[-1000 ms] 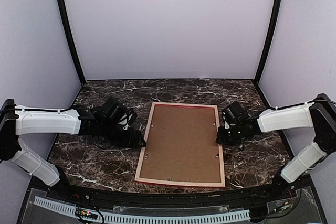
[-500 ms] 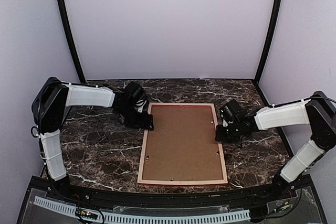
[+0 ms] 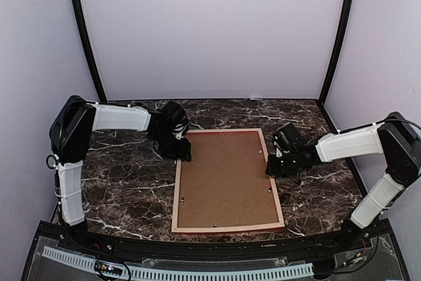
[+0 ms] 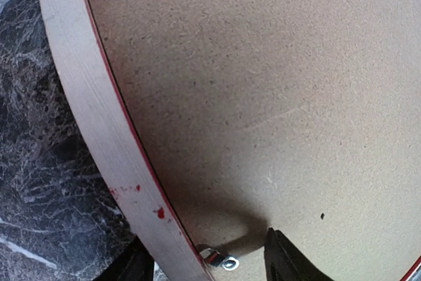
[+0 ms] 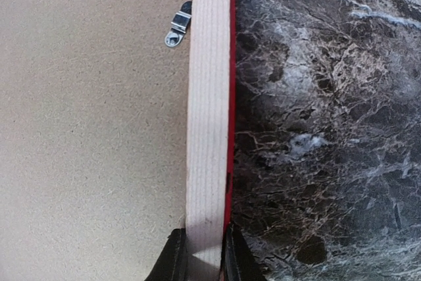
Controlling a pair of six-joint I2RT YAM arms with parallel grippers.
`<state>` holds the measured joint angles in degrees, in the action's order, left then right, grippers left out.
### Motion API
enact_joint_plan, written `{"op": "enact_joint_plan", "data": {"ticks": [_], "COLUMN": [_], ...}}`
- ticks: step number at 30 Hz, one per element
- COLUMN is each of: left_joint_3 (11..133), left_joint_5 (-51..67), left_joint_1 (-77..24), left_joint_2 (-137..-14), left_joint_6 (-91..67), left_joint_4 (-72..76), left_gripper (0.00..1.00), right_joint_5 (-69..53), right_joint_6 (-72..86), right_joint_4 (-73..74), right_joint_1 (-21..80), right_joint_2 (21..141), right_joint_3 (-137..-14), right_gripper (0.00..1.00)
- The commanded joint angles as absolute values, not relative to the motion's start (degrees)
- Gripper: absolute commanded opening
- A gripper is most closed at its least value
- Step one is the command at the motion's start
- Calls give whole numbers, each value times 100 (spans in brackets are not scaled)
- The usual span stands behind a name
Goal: Put the photo into the frame
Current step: Rotate the photo frame at the center of the board, then press the fastener onto the backboard.
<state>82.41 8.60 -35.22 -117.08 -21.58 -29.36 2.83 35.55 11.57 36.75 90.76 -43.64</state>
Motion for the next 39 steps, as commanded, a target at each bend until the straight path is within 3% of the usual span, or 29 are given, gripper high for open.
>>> {"op": "enact_joint_plan", "data": {"ticks": [1,12,27,39], "left_joint_3": [8328,8034,7463,7317], "left_joint_5": [852,935,1383,1674], "left_joint_1": [-3533,-3510,-3454,-3443], "left_joint_2": [-11703,-11669,-11548,-11288], "left_joint_6": [-2211,-2520,-3000,-3053], "left_joint_4": [-3256,-2935,-2376,-2366], "left_gripper": [54,39,30,29], "right_joint_5": [17,-112,-208,-229], "right_joint_6": [3532,3605,3627,3653], "right_joint_4": [1323,1291,1178,1133], "right_joint_1": [3694,3696,3700,3700], "right_joint_2": [9442,9413,9430,9447], "right_joint_3": [-4208,-4140,-4066,-4026], "right_gripper": [10,10,9,9]}}
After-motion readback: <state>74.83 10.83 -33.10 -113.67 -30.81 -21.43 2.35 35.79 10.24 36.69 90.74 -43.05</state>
